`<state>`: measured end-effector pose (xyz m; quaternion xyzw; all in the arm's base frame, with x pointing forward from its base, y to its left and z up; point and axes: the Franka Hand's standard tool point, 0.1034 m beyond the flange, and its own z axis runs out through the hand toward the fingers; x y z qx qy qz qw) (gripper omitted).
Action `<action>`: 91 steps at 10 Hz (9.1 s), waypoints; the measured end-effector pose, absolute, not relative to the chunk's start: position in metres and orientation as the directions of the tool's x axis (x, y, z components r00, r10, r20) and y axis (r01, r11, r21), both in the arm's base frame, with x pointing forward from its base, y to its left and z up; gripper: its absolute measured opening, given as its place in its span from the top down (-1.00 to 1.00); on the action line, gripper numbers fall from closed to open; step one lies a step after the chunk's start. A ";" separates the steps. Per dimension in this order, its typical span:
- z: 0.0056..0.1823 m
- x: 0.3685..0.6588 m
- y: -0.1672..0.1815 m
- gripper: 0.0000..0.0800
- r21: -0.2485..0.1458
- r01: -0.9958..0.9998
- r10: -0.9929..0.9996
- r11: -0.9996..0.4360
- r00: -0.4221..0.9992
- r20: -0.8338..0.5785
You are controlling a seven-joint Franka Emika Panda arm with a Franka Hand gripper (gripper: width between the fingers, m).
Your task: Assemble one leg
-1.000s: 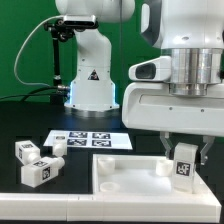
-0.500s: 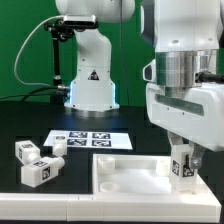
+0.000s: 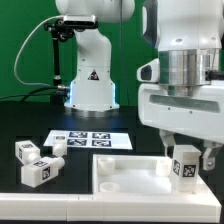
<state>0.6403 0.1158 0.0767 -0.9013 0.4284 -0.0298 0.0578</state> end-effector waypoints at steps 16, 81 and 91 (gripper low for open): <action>0.078 0.643 0.106 0.29 -0.095 -0.634 -0.641 -0.767 0.759 0.114; 0.067 0.642 0.108 0.29 -0.139 -0.825 -0.836 -0.547 0.533 0.127; 0.067 0.640 0.108 -0.20 -0.221 -0.969 -0.989 -0.114 0.131 -0.066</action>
Offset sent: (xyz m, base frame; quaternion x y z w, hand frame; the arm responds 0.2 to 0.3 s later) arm 0.0000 0.0000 0.0000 0.0000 0.0000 -0.1296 0.9916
